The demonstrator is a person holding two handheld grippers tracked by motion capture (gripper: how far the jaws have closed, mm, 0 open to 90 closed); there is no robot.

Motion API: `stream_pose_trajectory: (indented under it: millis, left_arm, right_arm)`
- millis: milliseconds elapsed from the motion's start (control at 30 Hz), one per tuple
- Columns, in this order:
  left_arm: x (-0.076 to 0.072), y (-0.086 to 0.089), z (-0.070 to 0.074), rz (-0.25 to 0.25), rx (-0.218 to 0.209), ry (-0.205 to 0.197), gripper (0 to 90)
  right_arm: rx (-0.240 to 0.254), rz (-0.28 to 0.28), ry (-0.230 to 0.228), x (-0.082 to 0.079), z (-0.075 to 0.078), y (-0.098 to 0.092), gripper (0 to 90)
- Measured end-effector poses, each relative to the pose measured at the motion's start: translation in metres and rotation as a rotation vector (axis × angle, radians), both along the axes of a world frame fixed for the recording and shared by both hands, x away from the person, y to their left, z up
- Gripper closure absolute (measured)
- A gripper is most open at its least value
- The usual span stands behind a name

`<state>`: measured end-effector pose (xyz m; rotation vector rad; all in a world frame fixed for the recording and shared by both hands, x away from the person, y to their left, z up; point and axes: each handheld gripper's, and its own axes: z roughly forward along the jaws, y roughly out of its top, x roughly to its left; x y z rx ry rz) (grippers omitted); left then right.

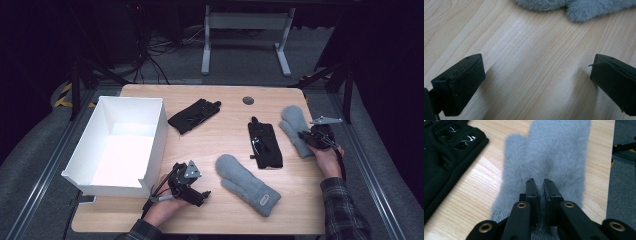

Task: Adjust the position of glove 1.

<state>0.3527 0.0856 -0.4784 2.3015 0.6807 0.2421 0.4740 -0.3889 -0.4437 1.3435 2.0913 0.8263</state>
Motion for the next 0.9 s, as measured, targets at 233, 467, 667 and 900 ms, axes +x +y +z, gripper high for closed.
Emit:
stream_pose_trajectory:
  millis: [233, 467, 667, 900]
  left_arm:
    - [0.0, 0.0, 0.0, 0.001, 0.002, 0.002, 0.0]
    - [0.0, 0.0, 0.0, 0.001, 0.002, 0.002, 0.0]
    - [0.0, 0.0, 0.0, 0.001, 0.002, 0.002, 0.0]
    - [0.0, 0.0, 0.0, -0.001, 0.002, 0.002, 0.0]
  right_arm:
    - [0.042, 0.034, -0.024, -0.011, 0.011, -0.002, 85.9]
    - [0.074, 0.053, -0.055, -0.032, 0.027, -0.001, 86.1]
    - [0.096, 0.084, -0.09, -0.052, 0.044, 0.006, 86.2]
    - [0.118, 0.134, -0.094, -0.069, 0.053, 0.015, 86.3]
